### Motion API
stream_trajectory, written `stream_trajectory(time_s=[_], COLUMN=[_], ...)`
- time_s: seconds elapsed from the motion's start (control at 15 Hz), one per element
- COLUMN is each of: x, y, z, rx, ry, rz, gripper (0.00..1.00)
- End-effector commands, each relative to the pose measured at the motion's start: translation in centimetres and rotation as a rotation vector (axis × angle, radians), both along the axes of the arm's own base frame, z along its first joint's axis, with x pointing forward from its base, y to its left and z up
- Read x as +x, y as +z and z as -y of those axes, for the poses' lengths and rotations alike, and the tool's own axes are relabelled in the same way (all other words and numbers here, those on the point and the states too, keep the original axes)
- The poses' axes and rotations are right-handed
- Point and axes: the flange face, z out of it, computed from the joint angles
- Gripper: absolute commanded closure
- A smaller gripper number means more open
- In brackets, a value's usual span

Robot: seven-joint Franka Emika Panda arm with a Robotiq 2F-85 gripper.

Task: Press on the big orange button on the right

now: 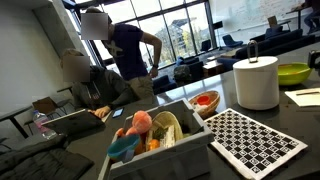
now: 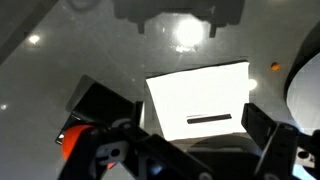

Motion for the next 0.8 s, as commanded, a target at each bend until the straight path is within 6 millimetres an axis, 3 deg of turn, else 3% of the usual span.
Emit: stream_trajectory(time_s=[0.0, 0.6, 0.67, 0.73], x=[-0.3, 0.0, -0.2, -0.4], y=[0.7, 2.5, 2.7, 2.9], z=[2.9, 11.5, 12.3, 13.1], rx=[0.003, 0.126, 0.139, 0.147], ry=[-0.121, -0.351, -0.378, -0.406], rz=[0.012, 0.006, 0.007, 0.008], gripper=[0.0, 0.0, 0.24, 0.26])
